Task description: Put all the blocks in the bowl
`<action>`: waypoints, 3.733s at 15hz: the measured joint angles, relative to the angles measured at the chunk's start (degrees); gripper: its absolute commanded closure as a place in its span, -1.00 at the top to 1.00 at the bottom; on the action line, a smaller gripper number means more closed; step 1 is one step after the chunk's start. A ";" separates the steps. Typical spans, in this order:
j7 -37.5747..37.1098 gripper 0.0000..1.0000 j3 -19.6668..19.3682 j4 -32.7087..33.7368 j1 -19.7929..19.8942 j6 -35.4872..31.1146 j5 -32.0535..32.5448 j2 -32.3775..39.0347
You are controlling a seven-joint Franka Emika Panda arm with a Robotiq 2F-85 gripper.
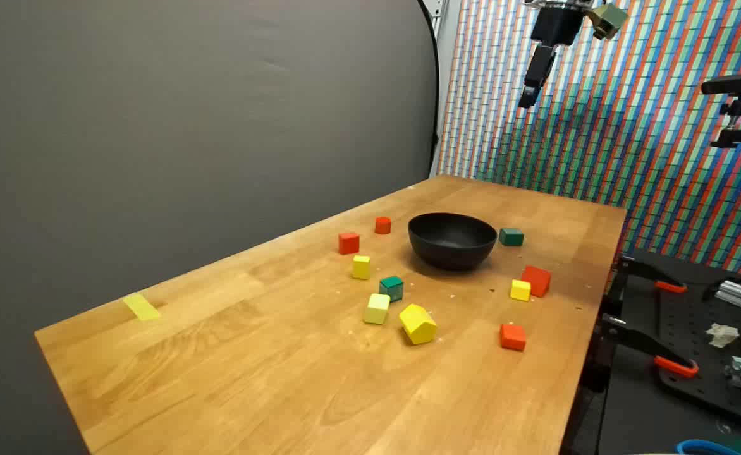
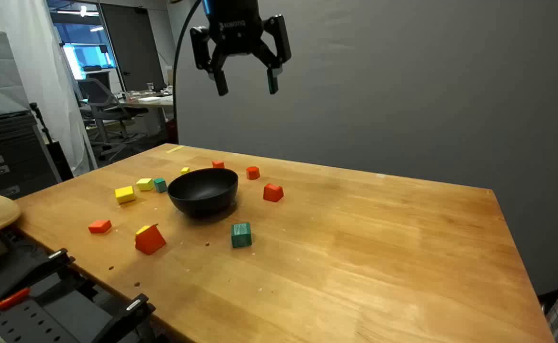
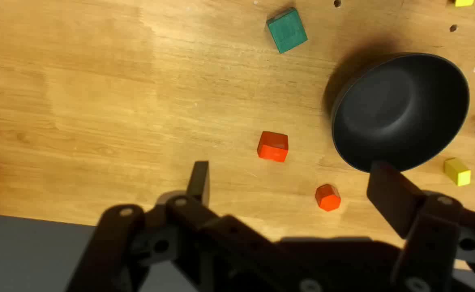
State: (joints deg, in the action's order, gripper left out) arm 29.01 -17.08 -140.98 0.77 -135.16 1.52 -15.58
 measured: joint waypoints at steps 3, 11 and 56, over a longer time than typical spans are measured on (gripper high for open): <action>0.00 1.00 0.01 0.64 0.00 -0.06 0.00 -0.05; -1.10 1.00 1.20 1.20 0.11 -4.24 -0.01 0.88; -10.70 0.59 20.16 46.27 -0.70 -3.71 -0.29 59.55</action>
State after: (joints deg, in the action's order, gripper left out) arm 18.31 3.08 -94.71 0.07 -138.87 1.23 43.97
